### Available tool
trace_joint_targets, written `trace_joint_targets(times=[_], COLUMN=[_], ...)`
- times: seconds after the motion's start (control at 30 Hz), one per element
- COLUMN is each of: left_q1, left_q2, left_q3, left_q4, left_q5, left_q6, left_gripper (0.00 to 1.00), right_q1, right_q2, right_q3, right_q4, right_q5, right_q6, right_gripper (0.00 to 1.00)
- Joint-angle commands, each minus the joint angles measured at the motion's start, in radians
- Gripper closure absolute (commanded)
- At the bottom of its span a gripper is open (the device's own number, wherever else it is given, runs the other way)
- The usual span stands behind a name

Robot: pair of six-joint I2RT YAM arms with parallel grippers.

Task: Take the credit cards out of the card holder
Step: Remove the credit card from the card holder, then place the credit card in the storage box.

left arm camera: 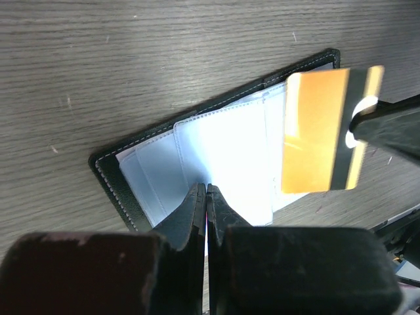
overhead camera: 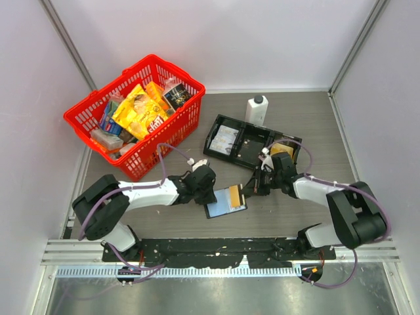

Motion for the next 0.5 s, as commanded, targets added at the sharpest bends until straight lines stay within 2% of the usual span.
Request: trace_joint_targets(times=[0.0,0.13,0.27,0.33,0.47], left_q1=[-0.003,-0.003,-0.015,-0.032,-0.093], left_q2=[-0.050,-0.144,-0.271,-0.328,-0.421], left_q3=[-0.021,-0.004,0.014,0.024,0.018], left_q4=[-0.112,-0.169,-0.191,-0.185,-0.094], left_q5=[-0.064,-0.150,-0.237,-0.283,-0.365], left_q6=[0.021,0.059,0.147,0.208,0.399], left_gripper=[0.96,0.85,0.61,0.46,0.29], right_q1=[-0.023,-0.023,-0.023,-0.023,-0.021], right_q2=[-0.137,-0.263,-0.350,-0.381,-0.416], right_q3=[0.068,0.130,0.198,0.227,0.267], right_q4=[-0.225,-0.337,-0.435,-0.474,-0.521], right_q5=[0.151,0.220,0.263,0.285,0.287], right_q6=[-0.045,-0.025,0.023,0.049,0.147], right_gripper=[0.99,0.99,0.99,0.99,0.99])
